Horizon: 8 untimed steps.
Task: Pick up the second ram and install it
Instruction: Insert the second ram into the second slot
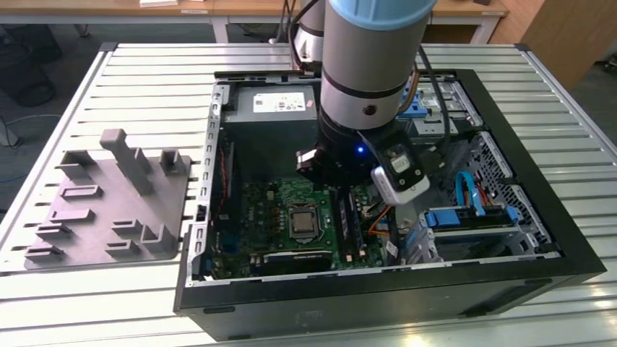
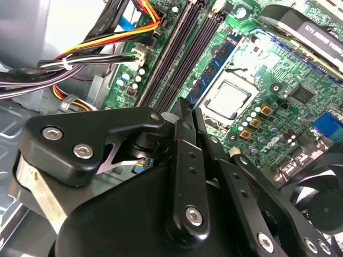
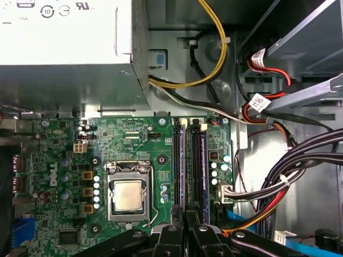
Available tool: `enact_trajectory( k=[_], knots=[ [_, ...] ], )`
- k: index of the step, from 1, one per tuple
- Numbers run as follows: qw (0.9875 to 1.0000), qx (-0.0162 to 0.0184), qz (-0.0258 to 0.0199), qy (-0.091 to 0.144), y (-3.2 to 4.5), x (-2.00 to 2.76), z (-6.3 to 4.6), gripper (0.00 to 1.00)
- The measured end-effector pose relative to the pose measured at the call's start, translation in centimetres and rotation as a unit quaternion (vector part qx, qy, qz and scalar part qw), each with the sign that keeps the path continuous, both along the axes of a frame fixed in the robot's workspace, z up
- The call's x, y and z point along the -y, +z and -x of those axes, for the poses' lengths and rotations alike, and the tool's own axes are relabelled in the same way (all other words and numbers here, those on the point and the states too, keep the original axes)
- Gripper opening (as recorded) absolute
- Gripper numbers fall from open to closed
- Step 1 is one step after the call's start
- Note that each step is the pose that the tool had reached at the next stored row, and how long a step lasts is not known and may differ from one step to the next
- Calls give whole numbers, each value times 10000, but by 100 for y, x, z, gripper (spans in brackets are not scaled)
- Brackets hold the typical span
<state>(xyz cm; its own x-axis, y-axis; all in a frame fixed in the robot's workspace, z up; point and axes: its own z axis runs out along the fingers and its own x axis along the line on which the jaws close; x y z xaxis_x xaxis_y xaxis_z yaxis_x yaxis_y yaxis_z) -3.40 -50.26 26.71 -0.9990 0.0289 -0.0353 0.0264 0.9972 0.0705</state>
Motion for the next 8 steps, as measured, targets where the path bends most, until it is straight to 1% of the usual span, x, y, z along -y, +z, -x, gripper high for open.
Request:
enact_trajectory(
  k=[8],
  knots=[
    [10000, 0, 0, 0, -35, 0, 0, 14]
  ],
)
